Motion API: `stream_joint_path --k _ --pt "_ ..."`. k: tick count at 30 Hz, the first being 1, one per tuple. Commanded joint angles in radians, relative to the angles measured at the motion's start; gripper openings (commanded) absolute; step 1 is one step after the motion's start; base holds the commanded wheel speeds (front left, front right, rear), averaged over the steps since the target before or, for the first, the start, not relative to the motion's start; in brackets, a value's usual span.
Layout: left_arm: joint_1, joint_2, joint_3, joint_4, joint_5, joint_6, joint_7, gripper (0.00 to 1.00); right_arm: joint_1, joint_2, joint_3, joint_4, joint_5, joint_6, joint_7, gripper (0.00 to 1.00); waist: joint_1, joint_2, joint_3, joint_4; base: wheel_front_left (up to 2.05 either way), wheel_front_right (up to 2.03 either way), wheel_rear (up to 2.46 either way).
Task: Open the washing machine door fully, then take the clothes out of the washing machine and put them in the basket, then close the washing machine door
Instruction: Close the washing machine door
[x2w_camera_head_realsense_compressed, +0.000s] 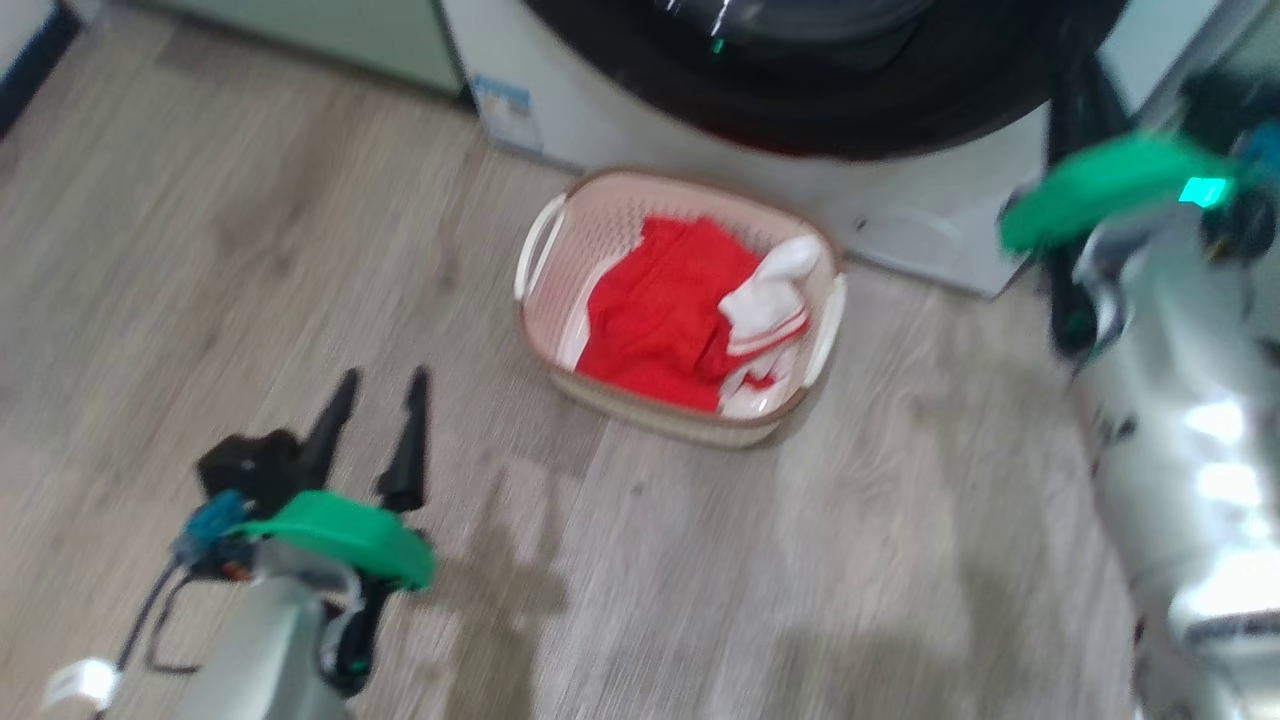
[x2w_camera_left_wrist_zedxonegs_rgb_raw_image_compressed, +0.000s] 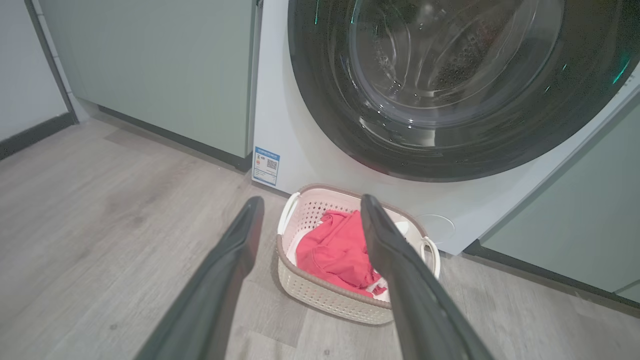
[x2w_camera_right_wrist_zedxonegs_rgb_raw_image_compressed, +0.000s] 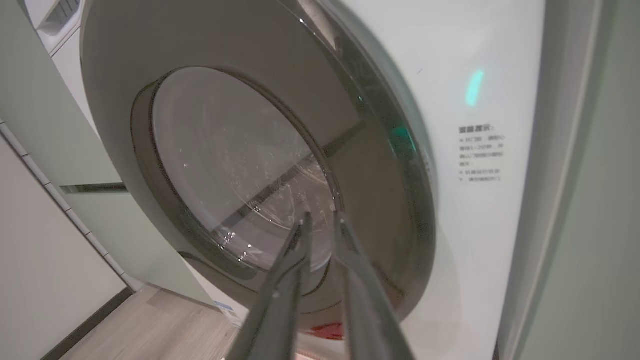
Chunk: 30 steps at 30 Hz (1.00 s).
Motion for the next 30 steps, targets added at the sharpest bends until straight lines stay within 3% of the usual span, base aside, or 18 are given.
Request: stream_joint_path --k 1,9,12,20,30 --pt "-0.006 0.043 0.041 -0.020 -0.002 0.001 -0.007 1.00 0.021 0.029 0.019 -0.041 0.009 -0.001 -0.006 1.00 -0.0001 0.0000 -0.077 -0.047 0.00 0.00 0.00" --pt "-0.020 0.156 0.092 0.043 0.013 0.001 -0.007 1.00 0.299 0.053 -0.003 -0.176 0.037 -0.001 -0.006 1.00 -0.0001 0.0000 -0.213 -0.148 0.00 0.00 0.00" --pt "-0.025 0.175 0.111 0.054 0.013 0.001 -0.007 1.00 0.389 0.055 -0.015 -0.233 0.018 -0.001 -0.006 1.00 -0.0001 0.0000 -0.231 -0.183 0.00 0.00 0.00" --pt "0.017 0.168 0.164 0.046 0.023 0.001 -0.007 1.00 0.601 0.047 -0.021 -0.425 -0.043 -0.001 -0.006 1.00 -0.0001 0.0000 -0.259 -0.277 0.00 0.00 0.00" --pt "0.080 0.134 0.171 0.023 0.012 0.001 -0.007 1.00 0.758 0.049 -0.026 -0.591 -0.073 -0.001 -0.006 1.00 -0.0001 0.0000 -0.279 -0.353 0.00 0.00 0.00"
